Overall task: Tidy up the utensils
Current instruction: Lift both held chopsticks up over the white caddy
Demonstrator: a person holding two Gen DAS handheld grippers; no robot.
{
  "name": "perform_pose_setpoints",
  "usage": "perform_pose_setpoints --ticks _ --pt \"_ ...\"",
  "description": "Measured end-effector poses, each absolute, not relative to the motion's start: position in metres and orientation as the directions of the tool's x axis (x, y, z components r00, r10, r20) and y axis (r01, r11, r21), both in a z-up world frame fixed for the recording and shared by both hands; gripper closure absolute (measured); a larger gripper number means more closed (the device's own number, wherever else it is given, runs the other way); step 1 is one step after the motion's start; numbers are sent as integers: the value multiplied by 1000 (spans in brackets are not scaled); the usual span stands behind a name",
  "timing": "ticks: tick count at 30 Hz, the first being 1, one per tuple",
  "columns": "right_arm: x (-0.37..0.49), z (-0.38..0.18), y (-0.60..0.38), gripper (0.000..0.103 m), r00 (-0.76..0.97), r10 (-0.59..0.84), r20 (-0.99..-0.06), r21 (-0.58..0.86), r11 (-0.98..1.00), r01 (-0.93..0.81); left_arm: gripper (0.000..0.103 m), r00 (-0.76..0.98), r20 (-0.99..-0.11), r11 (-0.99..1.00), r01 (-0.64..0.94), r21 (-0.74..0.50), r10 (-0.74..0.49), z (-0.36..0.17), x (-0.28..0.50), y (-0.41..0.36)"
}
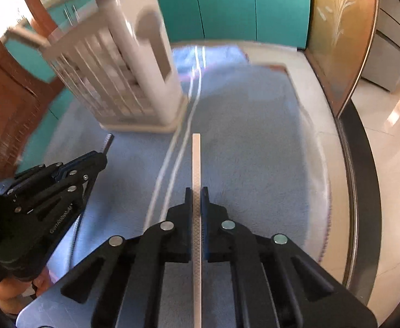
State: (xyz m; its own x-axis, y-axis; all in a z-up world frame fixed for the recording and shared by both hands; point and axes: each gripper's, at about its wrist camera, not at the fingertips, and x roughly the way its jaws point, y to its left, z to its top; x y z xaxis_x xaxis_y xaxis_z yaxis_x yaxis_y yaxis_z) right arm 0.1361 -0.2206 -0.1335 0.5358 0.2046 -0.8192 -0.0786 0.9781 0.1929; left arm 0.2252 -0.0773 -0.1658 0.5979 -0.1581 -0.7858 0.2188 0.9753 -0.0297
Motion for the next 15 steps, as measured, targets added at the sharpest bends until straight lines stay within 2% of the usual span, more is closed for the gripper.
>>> perform_pose_setpoints --ticks 6,12,15 --pt "85 -50 -240 97 679 330 -656 290 940 -177 96 726 -645 967 237 -90 -238 -90 184 -54" --pt "53 24 -244 97 781 381 -495 291 920 -264 96 846 -462 964 222 -144 -264 -8 146 -20" --pt "67 55 -241 97 812 385 -439 280 917 -284 96 902 -360 970 203 -135 -239 33 139 -11"
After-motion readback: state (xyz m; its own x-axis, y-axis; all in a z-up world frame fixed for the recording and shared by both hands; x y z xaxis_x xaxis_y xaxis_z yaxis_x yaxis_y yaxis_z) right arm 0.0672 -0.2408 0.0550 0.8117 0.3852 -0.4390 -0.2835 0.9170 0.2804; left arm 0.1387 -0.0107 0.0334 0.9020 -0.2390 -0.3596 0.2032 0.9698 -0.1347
